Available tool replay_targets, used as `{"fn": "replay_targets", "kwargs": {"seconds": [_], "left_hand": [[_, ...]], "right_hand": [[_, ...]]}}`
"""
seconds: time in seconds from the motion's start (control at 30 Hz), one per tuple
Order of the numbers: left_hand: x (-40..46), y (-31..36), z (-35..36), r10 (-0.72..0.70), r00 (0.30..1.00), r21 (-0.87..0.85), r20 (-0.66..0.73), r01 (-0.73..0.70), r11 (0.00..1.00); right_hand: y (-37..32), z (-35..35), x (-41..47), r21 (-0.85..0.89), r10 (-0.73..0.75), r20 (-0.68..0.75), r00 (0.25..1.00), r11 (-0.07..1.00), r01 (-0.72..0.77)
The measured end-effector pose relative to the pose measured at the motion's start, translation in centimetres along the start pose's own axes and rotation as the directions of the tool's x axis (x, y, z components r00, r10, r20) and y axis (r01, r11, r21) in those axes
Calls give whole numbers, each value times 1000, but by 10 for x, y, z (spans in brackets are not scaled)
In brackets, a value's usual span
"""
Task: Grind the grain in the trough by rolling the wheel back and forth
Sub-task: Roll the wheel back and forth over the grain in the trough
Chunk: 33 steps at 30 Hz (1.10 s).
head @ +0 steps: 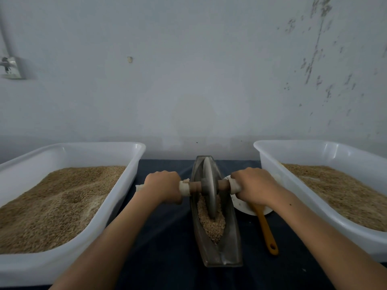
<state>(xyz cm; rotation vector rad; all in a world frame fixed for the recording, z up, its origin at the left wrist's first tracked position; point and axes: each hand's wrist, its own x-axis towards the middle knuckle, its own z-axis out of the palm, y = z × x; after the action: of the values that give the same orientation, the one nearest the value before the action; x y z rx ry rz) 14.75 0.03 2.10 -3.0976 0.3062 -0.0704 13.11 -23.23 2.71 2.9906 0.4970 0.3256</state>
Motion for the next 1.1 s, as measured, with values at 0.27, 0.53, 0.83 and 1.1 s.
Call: {"fn": "replay_targets", "kwargs": {"seconds": [0.27,0.53,0.83,1.1], "left_hand": [[3,-3,-5,9,989,-70,146,2,998],[-1,-3,4,16,985,-5,-171,-17,1000],[0,-4,-3,12,999,-1,42,-11,1000],[-1,-1,-8,19,999,19,48,-19,1000]], "right_hand": [[5,-5,2,44,-8,153,988,999,2],[3,15,4,10,11,-185,983,1000,-10],[8,1,6,16,5,96,995,1000,-6],[12,0,7,80,4,232,973,997,-23]]}}
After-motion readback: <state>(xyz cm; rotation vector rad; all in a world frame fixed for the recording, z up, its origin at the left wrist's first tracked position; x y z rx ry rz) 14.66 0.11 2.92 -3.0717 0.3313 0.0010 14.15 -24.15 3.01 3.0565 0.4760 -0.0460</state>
